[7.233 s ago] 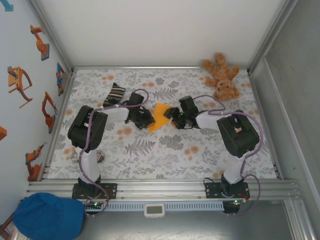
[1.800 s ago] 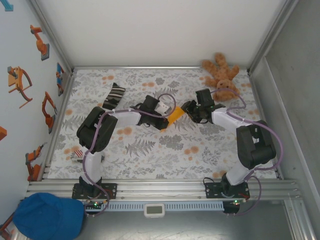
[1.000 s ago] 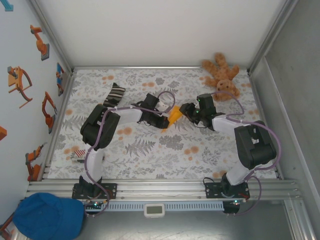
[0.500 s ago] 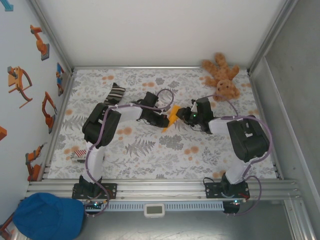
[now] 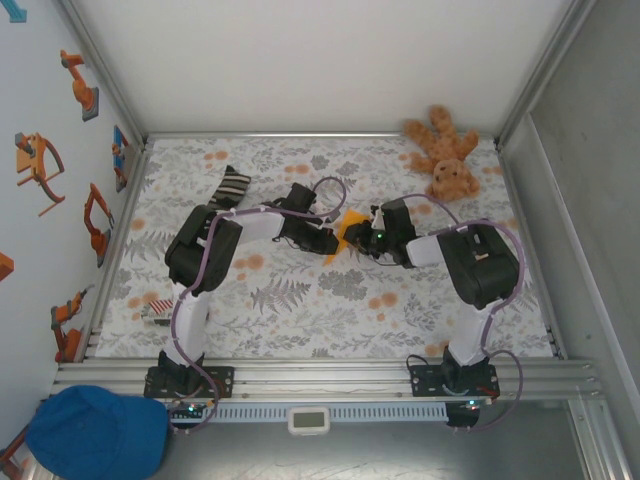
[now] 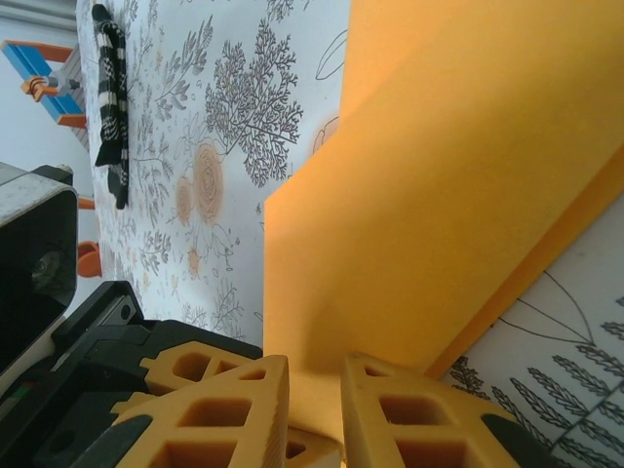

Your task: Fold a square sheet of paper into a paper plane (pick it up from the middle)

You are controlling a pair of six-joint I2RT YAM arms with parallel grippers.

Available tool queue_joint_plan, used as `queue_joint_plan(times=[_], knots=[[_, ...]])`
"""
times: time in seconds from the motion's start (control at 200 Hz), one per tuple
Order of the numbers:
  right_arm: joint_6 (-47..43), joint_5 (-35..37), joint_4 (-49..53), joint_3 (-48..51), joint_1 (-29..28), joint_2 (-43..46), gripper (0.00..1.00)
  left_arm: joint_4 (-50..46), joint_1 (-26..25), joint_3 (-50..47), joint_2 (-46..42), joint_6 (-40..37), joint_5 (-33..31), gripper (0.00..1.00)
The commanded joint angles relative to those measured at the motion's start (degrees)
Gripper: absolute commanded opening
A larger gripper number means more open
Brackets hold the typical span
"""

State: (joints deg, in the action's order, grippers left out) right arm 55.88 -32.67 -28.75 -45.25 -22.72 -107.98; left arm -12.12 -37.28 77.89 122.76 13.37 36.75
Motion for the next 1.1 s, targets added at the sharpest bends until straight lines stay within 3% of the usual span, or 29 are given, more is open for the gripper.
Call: queue_joint_plan(times=[0.0,0.356,0.606,0.821,1.097], knots=[[-1.0,-1.0,-1.2,-1.8,-0.5,-0.8,0.21,-5.1,0.5,-0.3,2.7,0.5,-1.4,0.11],[-1.5,0.4,1.9,-2.8,-0.4,-1.8,0.21,-5.2,0.8,-0.4,2.7,0.6,-1.3,0.15],[-2.3,2.3,5.3,-3.2,-0.4,-0.2,0.21,-5.3,0.9,-0.3,3.1,0.8,-1.2,0.10],[-2.3,0.4,2.6,-3.1,-0.5,2.9,0.21,-6.4,1.0,0.2,3.7,0.9,-1.1,0.09],[-1.9,-0.6,3.4,-4.8,-0.6,-0.6,0.21,-6.5,0.9,0.0,4.2,1.2,-1.0,0.09]])
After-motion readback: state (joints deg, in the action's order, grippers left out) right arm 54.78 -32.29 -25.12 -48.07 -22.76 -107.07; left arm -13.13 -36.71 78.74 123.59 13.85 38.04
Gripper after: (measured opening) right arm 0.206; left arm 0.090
